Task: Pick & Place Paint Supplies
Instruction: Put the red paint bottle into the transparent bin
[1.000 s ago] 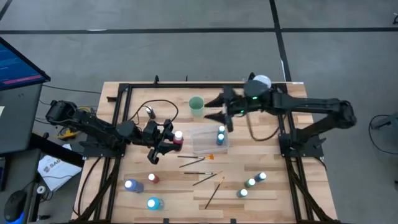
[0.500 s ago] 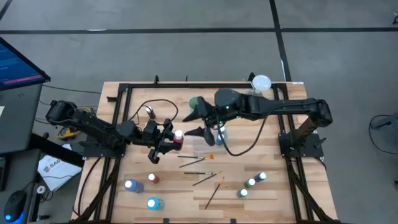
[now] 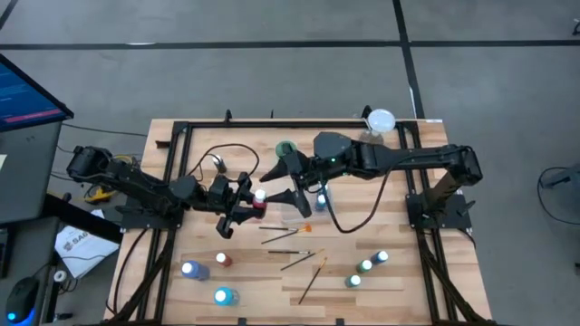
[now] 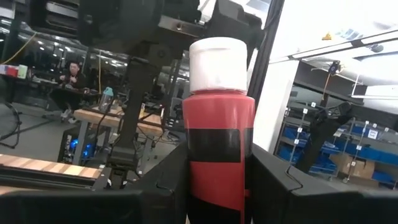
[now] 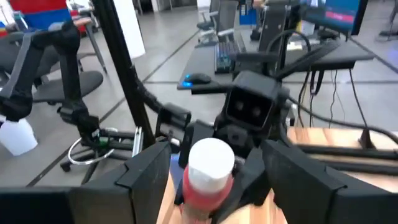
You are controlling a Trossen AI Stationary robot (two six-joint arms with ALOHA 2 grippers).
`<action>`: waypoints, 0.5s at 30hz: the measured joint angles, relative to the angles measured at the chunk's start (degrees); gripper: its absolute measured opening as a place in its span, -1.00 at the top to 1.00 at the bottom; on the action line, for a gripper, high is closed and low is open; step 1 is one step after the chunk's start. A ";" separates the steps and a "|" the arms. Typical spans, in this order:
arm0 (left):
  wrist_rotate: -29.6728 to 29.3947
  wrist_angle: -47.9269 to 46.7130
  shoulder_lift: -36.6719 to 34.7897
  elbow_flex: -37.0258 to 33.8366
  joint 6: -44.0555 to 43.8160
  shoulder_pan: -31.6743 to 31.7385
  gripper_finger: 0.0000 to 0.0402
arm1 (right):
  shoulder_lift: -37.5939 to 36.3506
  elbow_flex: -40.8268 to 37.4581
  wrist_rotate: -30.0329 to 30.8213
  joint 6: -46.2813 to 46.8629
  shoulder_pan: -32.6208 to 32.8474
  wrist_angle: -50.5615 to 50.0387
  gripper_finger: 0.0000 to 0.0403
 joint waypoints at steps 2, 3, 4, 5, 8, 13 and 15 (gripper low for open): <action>-0.19 0.00 0.00 0.00 0.67 0.02 0.43 | 1.23 -0.14 0.02 0.17 0.02 1.07 -0.24; -0.36 0.00 0.00 0.00 0.83 0.00 0.43 | 1.80 -0.41 0.01 0.19 0.07 0.48 -0.24; -0.57 0.01 0.00 0.00 0.84 0.00 0.43 | 2.82 -0.27 0.02 0.28 0.19 2.16 -0.24; -0.58 -0.02 0.02 0.00 0.85 0.02 0.43 | 3.55 -0.06 0.01 0.73 0.27 3.22 -0.24; -0.62 -0.04 0.02 0.00 0.85 0.00 0.43 | 3.78 -0.19 0.02 1.67 0.46 2.67 -0.24; -0.71 -0.12 0.02 0.00 1.01 0.02 0.43 | 3.76 -0.20 0.05 1.51 0.46 4.31 -0.21; -0.73 -0.11 0.02 0.00 1.01 0.02 0.43 | 3.41 -0.04 0.64 1.76 0.46 4.40 -0.15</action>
